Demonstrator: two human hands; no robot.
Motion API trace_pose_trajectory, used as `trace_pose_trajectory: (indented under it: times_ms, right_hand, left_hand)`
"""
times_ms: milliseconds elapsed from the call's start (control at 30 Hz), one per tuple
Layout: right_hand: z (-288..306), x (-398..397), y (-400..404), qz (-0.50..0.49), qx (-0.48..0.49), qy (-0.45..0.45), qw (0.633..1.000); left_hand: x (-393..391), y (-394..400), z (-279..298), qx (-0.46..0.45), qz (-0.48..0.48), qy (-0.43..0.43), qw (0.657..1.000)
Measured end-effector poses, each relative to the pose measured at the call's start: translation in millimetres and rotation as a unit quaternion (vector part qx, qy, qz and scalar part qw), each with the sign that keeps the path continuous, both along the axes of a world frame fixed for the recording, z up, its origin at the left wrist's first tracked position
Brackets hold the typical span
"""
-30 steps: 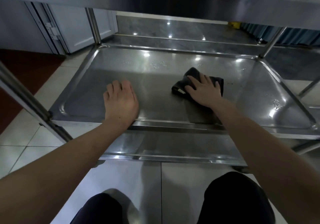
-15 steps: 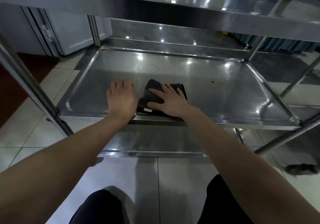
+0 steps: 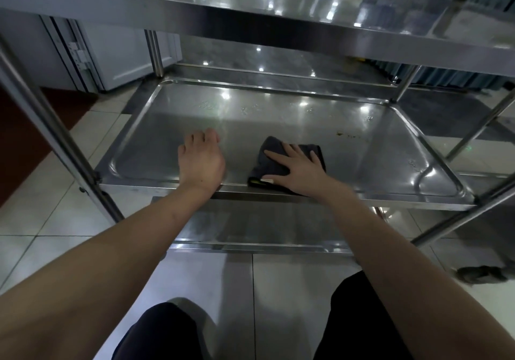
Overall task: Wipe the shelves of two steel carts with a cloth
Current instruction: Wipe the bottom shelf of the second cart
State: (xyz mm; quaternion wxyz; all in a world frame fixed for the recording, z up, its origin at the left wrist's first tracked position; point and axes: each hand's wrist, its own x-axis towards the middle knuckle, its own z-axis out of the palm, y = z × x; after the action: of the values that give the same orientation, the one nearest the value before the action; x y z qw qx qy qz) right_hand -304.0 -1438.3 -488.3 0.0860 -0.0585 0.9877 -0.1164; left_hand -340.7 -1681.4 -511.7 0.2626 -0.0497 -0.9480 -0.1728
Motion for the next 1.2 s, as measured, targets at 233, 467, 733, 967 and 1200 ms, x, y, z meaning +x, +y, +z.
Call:
trace_pose_trajectory:
  times_ms: [233,467,733,967,1200]
  right_hand:
    - [-1,-12,-41,0.044,-0.033,0.023,0.998]
    - [4,5,19,0.043,-0.041,0.011,0.998]
    - [2,21,94,0.009,-0.025,0.016,1.0]
    - [9,38,165,-0.015,-0.008,0.025,1.0]
    - [5,42,193,0.034,0.038,0.052,0.997]
  left_hand:
    - [-1,-1,4,-0.045,-0.068,-0.002,0.997]
    - [3,13,11,-0.103,-0.092,-0.012,0.99]
    - [21,115,23,-0.037,-0.131,-0.011,0.991]
    - [27,192,20,-0.035,-0.101,-0.05,0.993]
    - [27,202,6,-0.091,-0.086,-0.025,0.992]
